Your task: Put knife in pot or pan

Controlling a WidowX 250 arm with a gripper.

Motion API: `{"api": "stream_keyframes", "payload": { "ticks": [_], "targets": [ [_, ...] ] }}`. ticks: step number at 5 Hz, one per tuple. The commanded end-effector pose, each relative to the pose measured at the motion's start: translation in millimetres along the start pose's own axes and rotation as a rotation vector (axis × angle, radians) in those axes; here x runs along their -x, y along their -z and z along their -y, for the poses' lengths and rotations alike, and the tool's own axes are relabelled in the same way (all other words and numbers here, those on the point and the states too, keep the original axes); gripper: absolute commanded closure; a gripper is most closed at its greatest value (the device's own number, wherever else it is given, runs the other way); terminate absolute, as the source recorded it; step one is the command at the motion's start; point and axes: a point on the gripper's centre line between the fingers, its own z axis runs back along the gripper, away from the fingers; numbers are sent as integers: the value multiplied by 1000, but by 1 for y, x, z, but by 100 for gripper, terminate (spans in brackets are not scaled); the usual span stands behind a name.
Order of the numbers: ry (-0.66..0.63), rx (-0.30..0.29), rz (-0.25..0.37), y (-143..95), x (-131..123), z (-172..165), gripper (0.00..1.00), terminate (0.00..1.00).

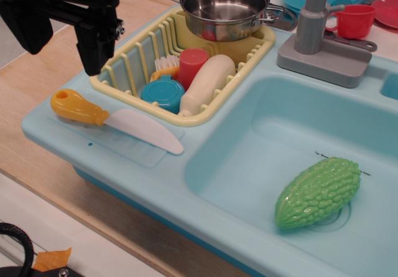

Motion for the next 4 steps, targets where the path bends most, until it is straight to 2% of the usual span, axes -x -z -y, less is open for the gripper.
{"api": "stream_keyframes", "payload": {
  "ticks": [1, 2, 3, 4],
  "targets": [
    [0, 0, 0, 0, 0, 0, 0, 0],
    [249, 48, -9, -2, 6, -5, 0, 0],
    [481, 150, 26, -1, 15, -10, 0, 0],
    [721, 241, 1, 3, 9, -11, 0, 0]
  ]
}}
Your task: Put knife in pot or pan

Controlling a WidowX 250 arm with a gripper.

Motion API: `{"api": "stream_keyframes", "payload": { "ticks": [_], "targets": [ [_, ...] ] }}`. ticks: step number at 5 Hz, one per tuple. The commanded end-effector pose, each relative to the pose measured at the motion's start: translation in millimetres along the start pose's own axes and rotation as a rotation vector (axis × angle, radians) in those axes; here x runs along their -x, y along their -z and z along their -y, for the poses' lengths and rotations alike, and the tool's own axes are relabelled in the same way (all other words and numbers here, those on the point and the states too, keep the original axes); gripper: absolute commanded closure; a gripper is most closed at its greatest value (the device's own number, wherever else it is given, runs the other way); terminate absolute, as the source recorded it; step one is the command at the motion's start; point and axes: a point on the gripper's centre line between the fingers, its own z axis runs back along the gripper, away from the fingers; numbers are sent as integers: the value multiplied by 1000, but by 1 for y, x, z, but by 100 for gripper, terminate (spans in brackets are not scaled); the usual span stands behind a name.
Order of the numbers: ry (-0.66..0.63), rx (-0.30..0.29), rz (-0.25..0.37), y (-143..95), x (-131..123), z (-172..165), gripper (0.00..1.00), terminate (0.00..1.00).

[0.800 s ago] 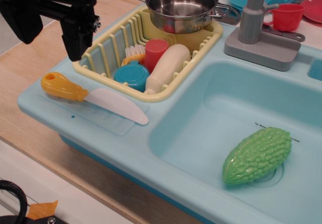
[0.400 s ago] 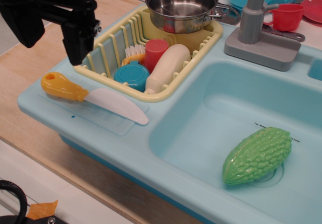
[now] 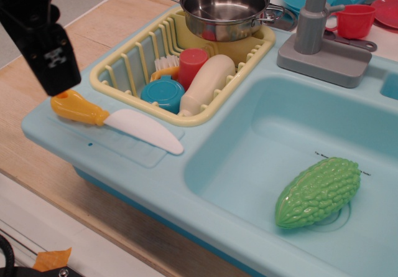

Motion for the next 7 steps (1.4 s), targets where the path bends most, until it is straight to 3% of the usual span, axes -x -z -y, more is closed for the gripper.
{"api": "stream_keyframes", "payload": {
  "ticks": [1, 2, 3, 4, 6, 7],
  "targets": [
    [312, 110, -36, 2, -9, -13, 0, 0],
    [477, 132, -40, 11, -9, -14, 0, 0],
    [570, 127, 49, 21, 0, -13, 0, 0],
    [595, 128, 109, 32, 2, -16, 0, 0],
    [598, 210, 293, 59, 9, -19, 0, 0],
    [589, 236, 353, 67, 8, -18, 0, 0]
  ]
}}
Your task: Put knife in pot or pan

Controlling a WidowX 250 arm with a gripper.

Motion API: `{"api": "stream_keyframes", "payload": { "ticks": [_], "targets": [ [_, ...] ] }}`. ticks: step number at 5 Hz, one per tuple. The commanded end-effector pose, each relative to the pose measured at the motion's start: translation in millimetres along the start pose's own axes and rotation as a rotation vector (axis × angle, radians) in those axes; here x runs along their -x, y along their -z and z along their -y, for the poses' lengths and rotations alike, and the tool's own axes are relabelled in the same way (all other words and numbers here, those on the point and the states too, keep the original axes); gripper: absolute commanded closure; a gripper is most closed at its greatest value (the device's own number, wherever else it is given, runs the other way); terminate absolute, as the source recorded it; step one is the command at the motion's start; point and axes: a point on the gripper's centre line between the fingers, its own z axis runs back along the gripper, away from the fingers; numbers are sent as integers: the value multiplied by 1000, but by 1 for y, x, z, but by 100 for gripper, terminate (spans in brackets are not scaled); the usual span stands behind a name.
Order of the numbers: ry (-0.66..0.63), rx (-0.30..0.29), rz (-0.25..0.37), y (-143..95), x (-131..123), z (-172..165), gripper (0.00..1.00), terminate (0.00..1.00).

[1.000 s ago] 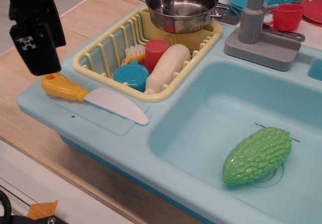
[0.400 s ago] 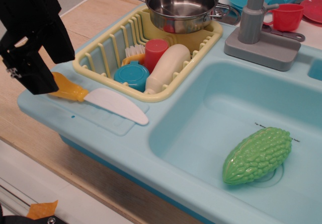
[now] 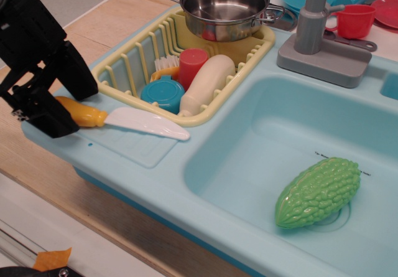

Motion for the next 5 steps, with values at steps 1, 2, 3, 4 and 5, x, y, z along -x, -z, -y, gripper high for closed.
{"api": "stream_keyframes", "payload": {
  "ticks": [1, 2, 3, 4, 5],
  "targets": [
    [-114, -56, 28, 5, 4, 3, 0, 0],
    [-102, -63, 21, 3, 2, 5, 100, 0],
    [-90, -87, 32, 3, 3, 5, 100, 0],
    [-54, -101, -14, -9, -7, -8, 100, 0],
    [20, -91, -74, -43, -32, -42, 0, 0]
  ]
}}
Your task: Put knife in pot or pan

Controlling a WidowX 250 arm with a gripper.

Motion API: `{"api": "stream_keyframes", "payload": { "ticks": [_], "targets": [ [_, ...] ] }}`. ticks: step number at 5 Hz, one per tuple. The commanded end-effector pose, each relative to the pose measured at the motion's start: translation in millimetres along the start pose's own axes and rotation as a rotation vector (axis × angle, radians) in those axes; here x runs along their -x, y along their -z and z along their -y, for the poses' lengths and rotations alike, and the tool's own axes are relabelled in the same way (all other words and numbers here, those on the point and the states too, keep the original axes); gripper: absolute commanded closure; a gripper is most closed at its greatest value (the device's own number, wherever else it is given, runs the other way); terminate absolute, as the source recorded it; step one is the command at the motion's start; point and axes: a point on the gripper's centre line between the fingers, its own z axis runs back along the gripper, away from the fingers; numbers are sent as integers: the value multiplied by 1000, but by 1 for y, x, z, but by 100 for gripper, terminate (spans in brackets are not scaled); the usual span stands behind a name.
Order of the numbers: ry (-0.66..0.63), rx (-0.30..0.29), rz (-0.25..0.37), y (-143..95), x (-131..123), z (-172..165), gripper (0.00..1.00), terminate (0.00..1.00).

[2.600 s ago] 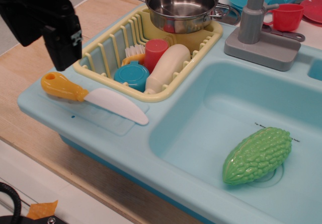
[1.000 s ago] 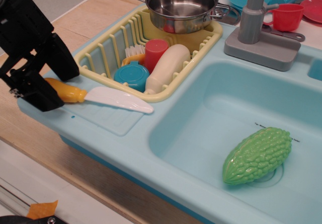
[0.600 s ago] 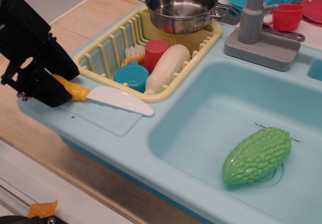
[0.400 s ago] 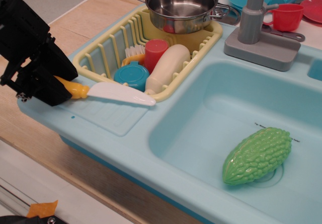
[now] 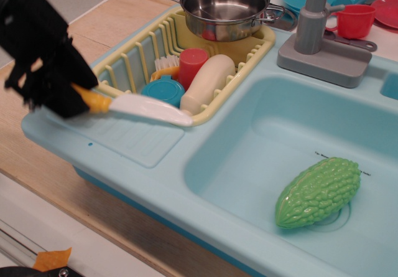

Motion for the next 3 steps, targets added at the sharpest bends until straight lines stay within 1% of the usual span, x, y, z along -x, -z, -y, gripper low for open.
{"api": "stream_keyframes", "payload": {
  "ticks": [1, 2, 3],
  "targets": [
    [120, -49, -43, -42, -39, -39, 0, 0],
    [196, -99, 41, -40, -62, -60, 0, 0],
    [289, -76, 99, -29, -94, -92, 100, 0]
  ]
}}
